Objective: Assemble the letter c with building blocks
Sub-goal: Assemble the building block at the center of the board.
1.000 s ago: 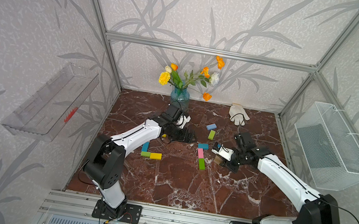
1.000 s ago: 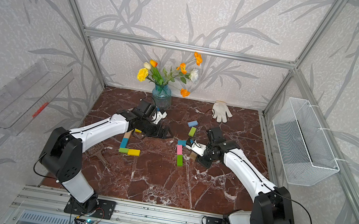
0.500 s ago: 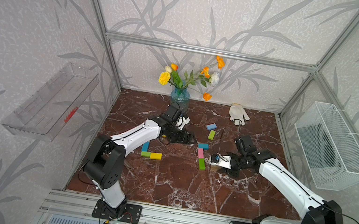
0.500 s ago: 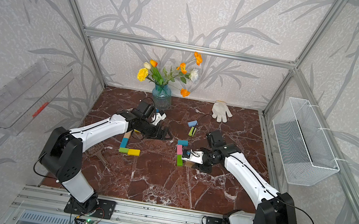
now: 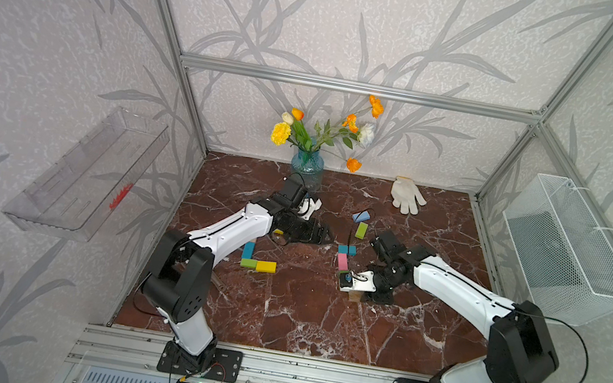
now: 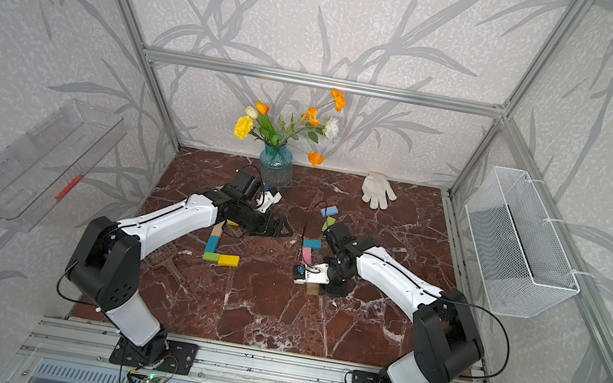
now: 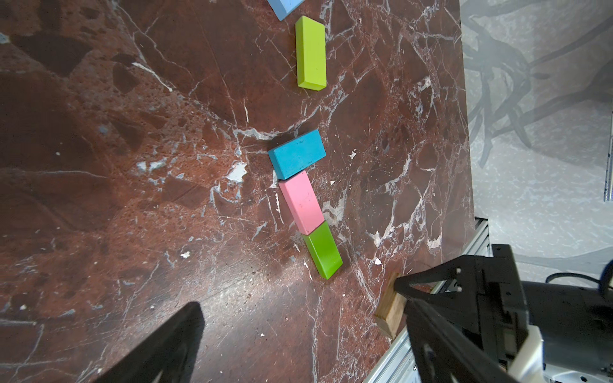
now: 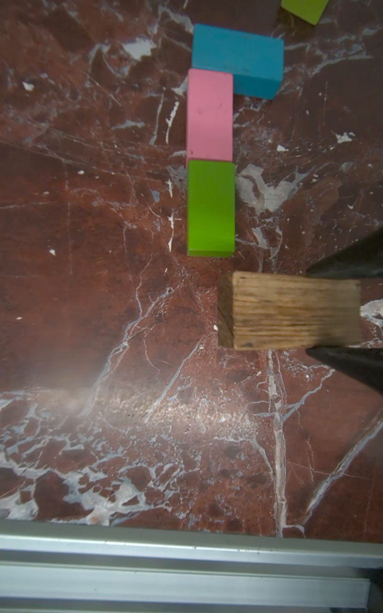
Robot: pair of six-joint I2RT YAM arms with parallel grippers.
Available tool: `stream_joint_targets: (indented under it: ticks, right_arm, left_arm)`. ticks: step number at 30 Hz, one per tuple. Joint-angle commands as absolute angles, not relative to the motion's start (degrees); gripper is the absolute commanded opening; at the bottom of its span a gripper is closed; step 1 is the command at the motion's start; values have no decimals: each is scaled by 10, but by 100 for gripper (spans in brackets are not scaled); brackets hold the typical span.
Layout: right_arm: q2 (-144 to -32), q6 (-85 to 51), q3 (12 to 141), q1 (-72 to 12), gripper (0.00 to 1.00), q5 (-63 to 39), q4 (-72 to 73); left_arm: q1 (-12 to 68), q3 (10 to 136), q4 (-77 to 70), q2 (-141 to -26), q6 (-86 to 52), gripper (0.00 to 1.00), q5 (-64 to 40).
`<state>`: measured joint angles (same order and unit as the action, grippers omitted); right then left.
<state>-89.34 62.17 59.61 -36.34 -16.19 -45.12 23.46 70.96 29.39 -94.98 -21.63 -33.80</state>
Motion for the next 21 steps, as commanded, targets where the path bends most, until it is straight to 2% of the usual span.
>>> stream_joint_targets:
  ticks: [1,10,21]
  right_arm:
    - [-905,614,604,-375,0,-130,-447]
    - [-924,604,589,-408,0,-57,-394]
    - [-958,583,594,-433,0,-36,-392]
  left_arm:
    - [227,705,302,-940,-220,96,-348]
    - [209,705,298,-953,-234,96,-361]
    - [205,703,294,-954,-239,96,-363]
